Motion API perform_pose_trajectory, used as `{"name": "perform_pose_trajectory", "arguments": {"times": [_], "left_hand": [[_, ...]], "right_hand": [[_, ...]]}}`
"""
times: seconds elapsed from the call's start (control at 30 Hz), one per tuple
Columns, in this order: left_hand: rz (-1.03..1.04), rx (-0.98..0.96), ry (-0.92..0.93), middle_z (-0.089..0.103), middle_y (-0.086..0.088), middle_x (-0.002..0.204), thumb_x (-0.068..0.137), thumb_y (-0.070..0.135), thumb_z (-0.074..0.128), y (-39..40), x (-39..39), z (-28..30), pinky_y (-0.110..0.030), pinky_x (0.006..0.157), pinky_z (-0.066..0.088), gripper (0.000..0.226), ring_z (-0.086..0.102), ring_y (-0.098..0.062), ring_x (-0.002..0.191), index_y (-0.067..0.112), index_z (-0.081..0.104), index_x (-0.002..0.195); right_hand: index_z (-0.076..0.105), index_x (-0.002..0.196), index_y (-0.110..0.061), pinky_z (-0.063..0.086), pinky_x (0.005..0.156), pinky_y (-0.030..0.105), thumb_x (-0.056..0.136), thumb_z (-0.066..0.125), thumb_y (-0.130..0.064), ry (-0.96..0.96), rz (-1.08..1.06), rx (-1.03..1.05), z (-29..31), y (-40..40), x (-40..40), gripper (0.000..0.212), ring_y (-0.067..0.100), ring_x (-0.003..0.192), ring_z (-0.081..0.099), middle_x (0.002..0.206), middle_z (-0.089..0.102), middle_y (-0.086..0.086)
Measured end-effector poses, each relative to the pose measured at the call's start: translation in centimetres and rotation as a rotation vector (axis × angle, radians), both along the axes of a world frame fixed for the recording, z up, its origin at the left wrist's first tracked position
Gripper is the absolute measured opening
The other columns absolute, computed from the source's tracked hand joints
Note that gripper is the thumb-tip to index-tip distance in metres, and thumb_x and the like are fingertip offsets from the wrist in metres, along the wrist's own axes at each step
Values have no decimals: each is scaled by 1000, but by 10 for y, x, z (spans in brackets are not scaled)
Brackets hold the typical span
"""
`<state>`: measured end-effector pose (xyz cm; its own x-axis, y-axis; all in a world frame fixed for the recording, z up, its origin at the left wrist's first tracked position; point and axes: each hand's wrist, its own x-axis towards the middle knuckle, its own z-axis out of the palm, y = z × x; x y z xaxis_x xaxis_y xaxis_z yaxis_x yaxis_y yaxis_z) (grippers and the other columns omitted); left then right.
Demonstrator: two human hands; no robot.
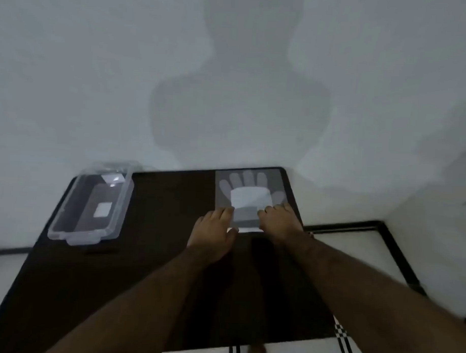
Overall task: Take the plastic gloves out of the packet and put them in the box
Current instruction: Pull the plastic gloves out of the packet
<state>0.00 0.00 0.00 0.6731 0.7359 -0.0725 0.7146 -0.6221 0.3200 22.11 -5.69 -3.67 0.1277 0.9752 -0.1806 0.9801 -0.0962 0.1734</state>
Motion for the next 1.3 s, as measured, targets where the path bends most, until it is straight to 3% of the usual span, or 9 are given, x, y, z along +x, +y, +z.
{"name": "perform_pose_trajectory", "arguments": {"times": [0.17,0.33,0.47,0.57,0.77,1.0,1.17,1.23,1.3], "left_hand": [[42,-143,127,52,-1,156,106,38,53,18,34,-34,-46,118,41,55,50,-25,141,22,44,158],[67,-211,139,57,-4,152,107,36,54,33,61,-54,-46,115,46,47,54,-27,137,20,51,152],[52,-259,147,66,-6,138,108,36,53,37,76,-68,-44,103,54,32,62,-26,124,22,60,136],[41,-252,189,70,-6,125,108,35,51,40,83,-77,-42,93,55,22,66,-26,112,22,64,120],[25,-233,181,72,-9,117,104,30,54,42,100,-92,-40,87,51,15,67,-30,105,21,65,106],[118,-233,175,73,-14,120,101,27,58,25,101,-98,-43,88,53,25,69,-38,110,14,73,115],[143,-260,262,73,-8,109,100,29,58,29,90,-90,-39,80,53,22,67,-29,98,20,76,105],[135,-266,291,73,-5,109,100,29,59,34,87,-86,-40,82,56,20,63,-24,93,23,77,106],[138,-271,303,73,-5,114,99,27,61,40,86,-84,-40,89,58,20,63,-22,96,24,77,111]], "right_hand": [[64,132,-21,44,109,45,101,62,-38,98,67,-175,-27,25,27,35,32,124,61,133,67,10],[69,123,-18,53,102,46,103,56,-31,170,111,-257,-28,45,38,27,31,117,65,127,70,11],[70,119,-16,56,97,45,102,53,-26,221,167,-320,-35,51,45,26,29,109,67,121,71,11],[71,116,-18,54,90,40,101,57,-36,239,201,-312,-42,56,48,27,25,101,68,114,71,7],[71,113,-15,54,97,41,104,58,-33,173,319,-371,-61,79,48,24,28,104,70,115,73,9],[71,114,-18,53,92,39,93,71,-40,156,397,-424,-44,86,42,31,27,103,67,116,69,7],[70,120,-12,55,96,40,102,62,-36,127,364,-396,-47,74,41,32,28,106,68,120,70,11],[71,117,-12,55,92,39,100,62,-43,131,356,-387,-46,72,40,37,27,101,68,114,71,10],[72,116,-12,56,93,39,102,61,-39,136,341,-391,-49,71,37,32,27,100,69,112,72,10]]}}
